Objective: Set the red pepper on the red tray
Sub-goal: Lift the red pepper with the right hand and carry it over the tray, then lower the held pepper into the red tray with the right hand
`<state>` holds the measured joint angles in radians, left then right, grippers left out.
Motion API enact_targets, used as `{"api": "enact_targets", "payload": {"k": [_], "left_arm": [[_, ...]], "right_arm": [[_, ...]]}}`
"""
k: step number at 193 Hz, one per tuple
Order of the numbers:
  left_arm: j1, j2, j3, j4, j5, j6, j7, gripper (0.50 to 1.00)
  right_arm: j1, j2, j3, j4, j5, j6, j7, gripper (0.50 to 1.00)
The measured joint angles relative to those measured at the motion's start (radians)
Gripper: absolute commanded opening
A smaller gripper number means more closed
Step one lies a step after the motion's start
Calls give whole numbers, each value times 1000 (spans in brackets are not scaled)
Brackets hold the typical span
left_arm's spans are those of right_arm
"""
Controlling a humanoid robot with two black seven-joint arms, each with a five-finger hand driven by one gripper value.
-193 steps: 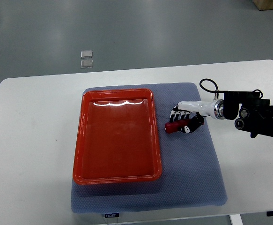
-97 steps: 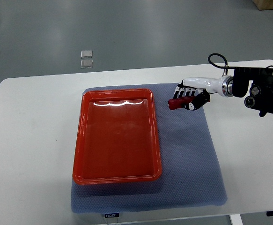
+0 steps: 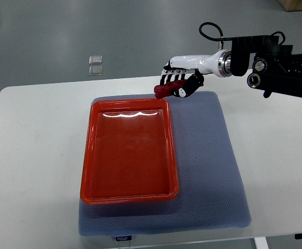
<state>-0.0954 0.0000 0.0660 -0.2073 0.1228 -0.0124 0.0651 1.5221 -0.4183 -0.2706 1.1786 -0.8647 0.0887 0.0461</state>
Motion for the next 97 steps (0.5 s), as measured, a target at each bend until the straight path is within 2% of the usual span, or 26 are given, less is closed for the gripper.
{"api": "enact_targets", "payload": {"k": [62,97], "left_arm": [[0,0,0,-5,0,0,0,1000],[0,0,0,-7,0,0,0,1000]], "right_arm": [[4,300,-55,-148,20,-25,0,500],[-60,406,-59,-232,19,-29,0,500]]}}
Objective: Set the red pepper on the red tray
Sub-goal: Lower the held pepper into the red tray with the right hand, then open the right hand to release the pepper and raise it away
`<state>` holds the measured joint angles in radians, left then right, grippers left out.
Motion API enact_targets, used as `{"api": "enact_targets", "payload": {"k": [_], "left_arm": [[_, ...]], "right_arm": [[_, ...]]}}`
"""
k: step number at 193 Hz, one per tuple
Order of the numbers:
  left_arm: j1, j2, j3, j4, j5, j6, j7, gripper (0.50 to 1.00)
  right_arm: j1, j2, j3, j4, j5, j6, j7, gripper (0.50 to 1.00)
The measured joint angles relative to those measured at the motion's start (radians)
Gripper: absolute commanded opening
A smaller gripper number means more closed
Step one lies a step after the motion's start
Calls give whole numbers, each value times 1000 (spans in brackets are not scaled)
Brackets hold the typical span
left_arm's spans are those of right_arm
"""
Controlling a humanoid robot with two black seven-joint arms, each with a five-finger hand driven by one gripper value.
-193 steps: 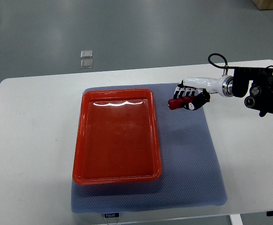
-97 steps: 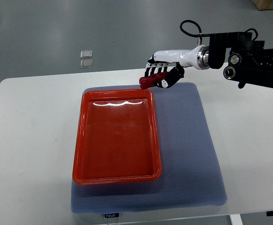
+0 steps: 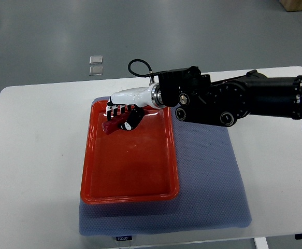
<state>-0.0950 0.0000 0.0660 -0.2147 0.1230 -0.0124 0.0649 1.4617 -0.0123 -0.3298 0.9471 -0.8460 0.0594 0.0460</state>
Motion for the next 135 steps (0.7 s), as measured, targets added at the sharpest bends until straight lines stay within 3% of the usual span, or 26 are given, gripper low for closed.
{"api": "enact_targets", "payload": {"k": [110,135], "left_arm": [[0,0,0,-2,0,0,0,1000],[0,0,0,-1,0,0,0,1000]], "right_arm": [[-142,12,1,-103,-13,-30,2,500],[-156,12,1,-106,-8,-30,2,568]]}}
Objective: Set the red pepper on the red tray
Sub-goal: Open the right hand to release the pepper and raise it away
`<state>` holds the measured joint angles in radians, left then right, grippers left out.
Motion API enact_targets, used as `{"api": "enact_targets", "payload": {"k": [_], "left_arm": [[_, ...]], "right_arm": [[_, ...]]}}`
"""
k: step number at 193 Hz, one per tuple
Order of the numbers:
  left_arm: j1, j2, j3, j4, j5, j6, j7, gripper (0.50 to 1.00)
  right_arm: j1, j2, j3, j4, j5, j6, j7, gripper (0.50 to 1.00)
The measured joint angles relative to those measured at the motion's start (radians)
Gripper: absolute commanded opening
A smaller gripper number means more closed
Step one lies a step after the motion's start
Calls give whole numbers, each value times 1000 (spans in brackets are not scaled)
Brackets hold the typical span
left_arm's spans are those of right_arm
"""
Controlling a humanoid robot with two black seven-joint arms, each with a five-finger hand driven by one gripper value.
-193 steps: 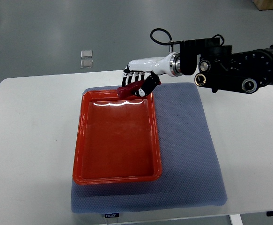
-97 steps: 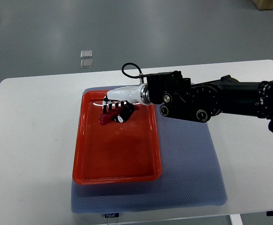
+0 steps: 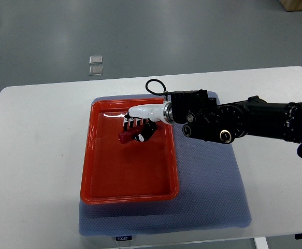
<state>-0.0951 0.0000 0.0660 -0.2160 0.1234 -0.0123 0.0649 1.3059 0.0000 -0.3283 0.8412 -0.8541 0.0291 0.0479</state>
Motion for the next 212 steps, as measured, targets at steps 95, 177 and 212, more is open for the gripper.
{"api": "enact_targets", "payload": {"k": [95,177,212], "left_arm": [[0,0,0,9,-1,0,0,1000],[0,0,0,9,-1,0,0,1000],[0,0,0,10,-1,0,-1,1000]], "right_arm": [[-24,0,6,-8,7,1,5,787],[-22,0,210,-8,40,-3,13,823],[-142,-42,508,-7,131,-45,70,823]]}}
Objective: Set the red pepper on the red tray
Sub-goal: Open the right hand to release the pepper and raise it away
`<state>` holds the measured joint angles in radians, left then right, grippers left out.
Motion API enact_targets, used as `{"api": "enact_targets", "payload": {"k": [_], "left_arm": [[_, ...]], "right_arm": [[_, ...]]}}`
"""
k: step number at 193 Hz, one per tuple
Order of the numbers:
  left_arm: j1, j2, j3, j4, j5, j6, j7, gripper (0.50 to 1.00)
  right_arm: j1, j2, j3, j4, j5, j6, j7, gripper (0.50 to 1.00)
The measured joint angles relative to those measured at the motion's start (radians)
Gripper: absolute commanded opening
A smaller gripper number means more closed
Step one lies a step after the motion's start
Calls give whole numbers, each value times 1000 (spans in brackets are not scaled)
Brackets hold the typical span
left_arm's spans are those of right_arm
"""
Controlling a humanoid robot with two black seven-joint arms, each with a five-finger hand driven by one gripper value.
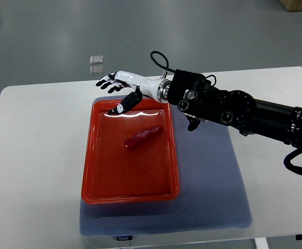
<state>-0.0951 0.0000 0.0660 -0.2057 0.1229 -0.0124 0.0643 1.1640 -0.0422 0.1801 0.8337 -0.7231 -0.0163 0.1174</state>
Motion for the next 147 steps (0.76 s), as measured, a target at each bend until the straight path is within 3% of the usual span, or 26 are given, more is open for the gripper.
{"api": "enact_targets", "payload": {"k": [21,27,42,68,106,147], "left_arm": [[0,0,0,-4,0,0,0,1000],[0,0,0,-6,0,0,0,1000],[0,0,0,-7,0,0,0,1000],[0,0,0,-7,0,0,0,1000],[0,0,0,-7,1,0,1,1000],[0,0,4,-11,1,0,1,1000]], "right_arm": [[-138,-30,273,1,104,-12,40,825],[-183,-30,360,2,144,-11,47,862],[-265,-24,536,2,240,-9,55,895],[-377,-5,771,2,412,13,67,911],[-482,-1,861,-2,502,95,71,913],[-525,-3,864,-4,507,131,71,913]]}}
